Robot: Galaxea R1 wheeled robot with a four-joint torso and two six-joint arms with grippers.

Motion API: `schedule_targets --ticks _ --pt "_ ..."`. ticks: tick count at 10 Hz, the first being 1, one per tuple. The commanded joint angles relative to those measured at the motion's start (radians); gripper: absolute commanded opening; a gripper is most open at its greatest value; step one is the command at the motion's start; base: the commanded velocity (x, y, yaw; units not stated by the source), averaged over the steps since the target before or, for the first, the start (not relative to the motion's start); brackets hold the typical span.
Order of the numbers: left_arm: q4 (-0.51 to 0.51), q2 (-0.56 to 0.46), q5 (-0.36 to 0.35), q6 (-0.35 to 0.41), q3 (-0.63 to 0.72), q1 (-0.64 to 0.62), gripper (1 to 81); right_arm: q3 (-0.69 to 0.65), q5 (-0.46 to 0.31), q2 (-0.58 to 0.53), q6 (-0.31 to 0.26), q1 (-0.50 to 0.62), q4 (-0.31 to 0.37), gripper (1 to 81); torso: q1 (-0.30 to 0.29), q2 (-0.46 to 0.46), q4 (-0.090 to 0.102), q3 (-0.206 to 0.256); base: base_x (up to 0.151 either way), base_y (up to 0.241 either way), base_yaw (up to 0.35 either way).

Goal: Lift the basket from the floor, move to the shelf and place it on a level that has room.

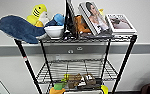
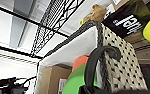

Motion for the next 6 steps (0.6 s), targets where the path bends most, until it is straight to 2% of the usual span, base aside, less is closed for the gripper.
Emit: schedule_targets --ticks 1,6 --pt "-0.004 -0.077 -0.015 -0.010 0.169 -0.176 1.0 0.123 -0.007 -0.079 0.007 0.172 0.057 1.0 0.000 0.000 0.000 0.000 0.000 0.000 0.000" --pt "-0.004 -0.113 -0.006 -0.090 0.266 -0.305 1.0 0.239 -0.029 -0.174 0.007 0.265 0.089 1.0 0.000 0.000 0.000 0.000 0.000 0.000 0.000"
